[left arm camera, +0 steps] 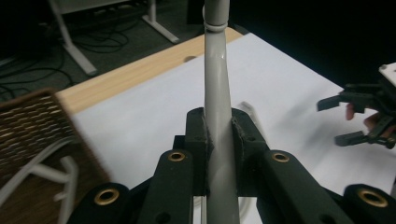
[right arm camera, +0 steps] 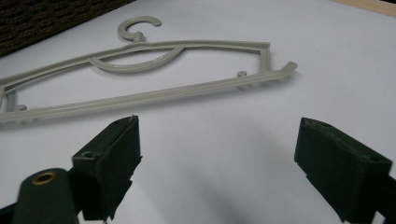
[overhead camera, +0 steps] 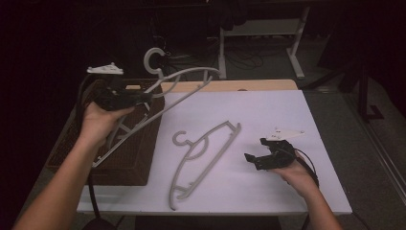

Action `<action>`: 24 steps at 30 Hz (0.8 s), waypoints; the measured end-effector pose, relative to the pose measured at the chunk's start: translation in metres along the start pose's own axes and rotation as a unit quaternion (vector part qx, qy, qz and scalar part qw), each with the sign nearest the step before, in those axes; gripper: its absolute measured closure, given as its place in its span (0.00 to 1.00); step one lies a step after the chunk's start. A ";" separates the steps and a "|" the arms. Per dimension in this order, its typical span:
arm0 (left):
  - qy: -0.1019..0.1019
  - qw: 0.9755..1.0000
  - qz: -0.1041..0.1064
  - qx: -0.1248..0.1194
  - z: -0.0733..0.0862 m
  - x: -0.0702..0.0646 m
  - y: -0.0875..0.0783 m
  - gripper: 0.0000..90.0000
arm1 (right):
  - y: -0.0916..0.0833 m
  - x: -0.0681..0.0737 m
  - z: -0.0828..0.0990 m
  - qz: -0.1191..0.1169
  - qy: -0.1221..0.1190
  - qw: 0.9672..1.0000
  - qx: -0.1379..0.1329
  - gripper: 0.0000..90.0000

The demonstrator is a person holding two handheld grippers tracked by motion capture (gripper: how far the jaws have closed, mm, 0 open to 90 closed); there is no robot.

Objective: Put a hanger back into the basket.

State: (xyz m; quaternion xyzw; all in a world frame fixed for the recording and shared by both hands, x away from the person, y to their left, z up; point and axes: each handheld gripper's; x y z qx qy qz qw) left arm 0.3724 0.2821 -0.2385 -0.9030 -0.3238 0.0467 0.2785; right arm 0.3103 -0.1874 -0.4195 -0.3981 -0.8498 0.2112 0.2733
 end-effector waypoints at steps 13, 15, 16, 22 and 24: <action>-0.040 0.997 -0.061 0.005 0.056 0.061 -0.071 0.88 | -0.003 -0.010 0.004 0.017 0.014 1.000 -0.008 0.15; -0.045 0.997 -0.067 0.006 0.066 0.067 -0.079 0.88 | -0.003 -0.011 0.004 0.019 0.015 1.000 -0.010 0.15; -0.050 0.996 -0.069 0.004 0.070 0.069 -0.082 0.88 | -0.003 -0.012 0.004 0.020 0.015 1.000 -0.010 0.15; -0.065 0.995 -0.077 0.005 0.096 0.084 -0.093 0.88 | -0.004 -0.013 0.003 0.025 0.018 0.999 -0.012 0.15; -0.067 0.995 -0.078 0.005 0.104 0.088 -0.095 0.88 | -0.005 -0.014 0.003 0.025 0.020 0.999 -0.012 0.15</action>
Point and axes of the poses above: each handheld gripper's, and its own axes: y roughly forward along the jaws, z roughly out of its underside, x roughly to its left, and after that the axes turned 15 degrees about y, right-handed
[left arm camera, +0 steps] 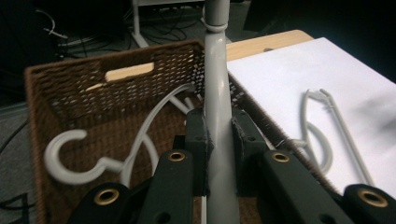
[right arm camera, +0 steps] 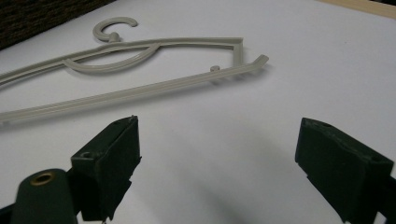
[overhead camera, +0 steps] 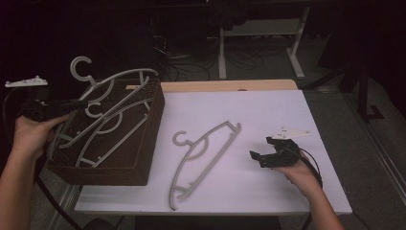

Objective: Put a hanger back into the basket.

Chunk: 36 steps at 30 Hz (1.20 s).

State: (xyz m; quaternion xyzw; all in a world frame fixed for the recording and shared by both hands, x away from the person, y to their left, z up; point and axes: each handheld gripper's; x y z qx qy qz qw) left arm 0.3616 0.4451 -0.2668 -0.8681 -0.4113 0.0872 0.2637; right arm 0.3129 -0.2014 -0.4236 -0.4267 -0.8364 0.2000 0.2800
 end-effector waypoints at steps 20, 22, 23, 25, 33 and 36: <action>-0.026 0.998 0.020 0.053 0.030 0.011 0.040 0.88 | -0.001 -0.003 0.000 0.007 0.003 1.000 -0.003 0.15; -0.030 0.997 0.022 0.062 0.033 0.010 0.046 0.88 | -0.001 -0.003 0.000 0.008 0.003 1.000 -0.002 0.15; -0.034 0.997 0.023 0.066 0.036 0.010 0.050 0.88 | -0.001 -0.003 0.000 0.009 0.003 1.000 -0.002 0.15; -0.040 0.996 0.031 0.076 0.041 0.010 0.056 0.88 | -0.002 -0.003 0.000 0.009 0.003 1.000 -0.003 0.15; -0.047 0.996 0.011 0.074 0.051 0.013 0.058 0.72 | -0.002 -0.003 0.000 0.009 0.001 1.000 -0.003 0.15; -0.040 0.997 -0.001 0.068 0.048 0.012 0.055 0.62 | -0.002 -0.003 -0.001 0.010 0.000 1.000 -0.003 0.15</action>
Point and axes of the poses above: each handheld gripper's, and its own axes: y roughly forward along the jaws, z roughly out of its underside, x roughly to its left, and after that the axes turned 15 degrees about y, right-handed
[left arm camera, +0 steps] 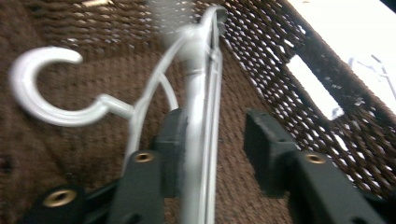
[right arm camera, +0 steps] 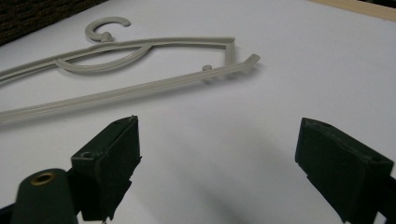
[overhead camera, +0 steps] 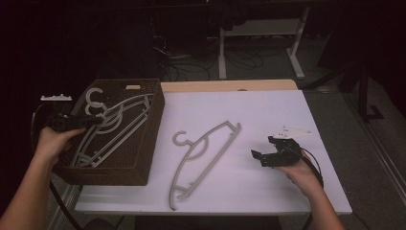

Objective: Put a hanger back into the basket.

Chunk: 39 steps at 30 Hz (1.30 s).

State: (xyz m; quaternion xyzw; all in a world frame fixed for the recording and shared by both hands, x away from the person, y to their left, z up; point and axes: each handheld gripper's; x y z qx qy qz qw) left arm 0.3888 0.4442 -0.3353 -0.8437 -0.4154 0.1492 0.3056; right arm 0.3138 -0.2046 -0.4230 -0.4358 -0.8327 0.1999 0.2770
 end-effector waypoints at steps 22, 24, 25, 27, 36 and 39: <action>0.074 0.992 0.067 -0.072 -0.058 -0.080 0.007 0.26 | -0.001 0.000 -0.001 0.000 -0.001 1.000 -0.002 0.15; 0.078 0.991 0.075 -0.078 -0.065 -0.092 0.010 0.26 | -0.001 0.000 -0.001 0.000 0.000 1.000 -0.002 0.15; 0.081 0.990 0.078 -0.082 -0.068 -0.098 0.012 0.26 | -0.001 0.000 -0.002 0.000 -0.001 1.000 -0.002 0.15; 0.085 0.989 0.086 -0.087 -0.074 -0.111 0.016 0.26 | -0.001 0.000 -0.002 0.000 -0.001 1.000 -0.003 0.15; 0.107 0.982 0.122 -0.098 -0.091 -0.160 0.040 0.26 | -0.002 0.002 -0.001 -0.004 -0.006 1.000 -0.002 0.15; 0.110 0.980 0.132 -0.100 -0.095 -0.181 0.056 0.25 | -0.001 0.004 -0.002 -0.004 -0.009 1.000 -0.002 0.15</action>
Point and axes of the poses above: each handheld gripper's, and its own axes: y roughly forward along the jaws, z roughly out of its underside, x roughly to its left, and after that the axes turned 15 degrees about y, right-handed
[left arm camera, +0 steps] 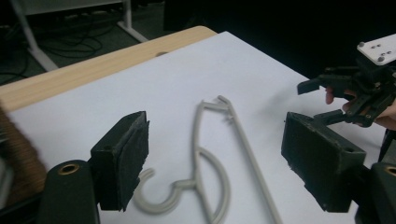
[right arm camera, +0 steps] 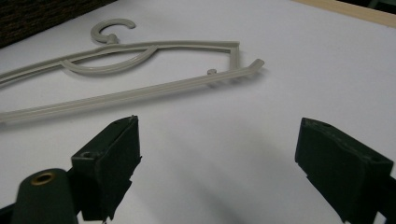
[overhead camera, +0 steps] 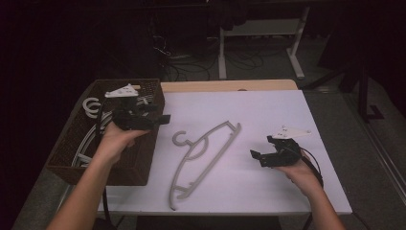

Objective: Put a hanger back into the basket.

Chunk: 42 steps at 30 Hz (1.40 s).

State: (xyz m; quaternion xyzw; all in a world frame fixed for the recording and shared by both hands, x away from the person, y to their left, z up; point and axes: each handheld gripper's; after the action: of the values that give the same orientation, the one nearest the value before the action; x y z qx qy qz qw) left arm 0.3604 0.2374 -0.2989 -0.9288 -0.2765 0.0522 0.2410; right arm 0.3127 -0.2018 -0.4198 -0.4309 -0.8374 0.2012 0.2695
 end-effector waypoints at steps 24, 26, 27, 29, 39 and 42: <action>-0.011 0.999 0.040 0.028 0.045 -0.047 0.087 0.20 | 0.022 0.028 -0.020 -0.042 -0.014 0.998 0.042 0.23; -0.012 0.999 0.038 0.028 0.048 -0.046 0.088 0.20 | 0.025 0.030 -0.021 -0.043 -0.016 0.998 0.046 0.25; -0.013 0.999 0.038 0.030 0.050 -0.046 0.088 0.20 | 0.031 0.034 -0.023 -0.043 -0.022 0.997 0.055 0.33; -0.012 0.999 0.038 0.031 0.052 -0.046 0.088 0.20 | 0.038 0.038 -0.026 -0.047 -0.023 0.997 0.062 0.45; -0.015 0.998 0.036 0.042 0.060 -0.048 0.090 0.20 | 0.083 0.049 -0.042 -0.049 -0.036 0.994 0.092 0.94; -0.015 0.998 0.032 0.047 0.062 -0.048 0.090 0.20 | 0.095 0.050 -0.045 -0.044 -0.041 0.993 0.100 0.99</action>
State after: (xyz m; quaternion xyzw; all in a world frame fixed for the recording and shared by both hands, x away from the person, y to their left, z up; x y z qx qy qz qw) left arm 0.3500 0.1721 -0.3982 -0.9241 -0.2475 0.0862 0.2783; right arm 0.3746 -0.1041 -0.4255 -0.3560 -0.8416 0.2893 0.2851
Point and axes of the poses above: each handheld gripper's, and its own axes: y roughly forward along the jaws, z roughly out of its underside, x roughly to its left, and after that the axes turned 15 degrees about y, right-handed
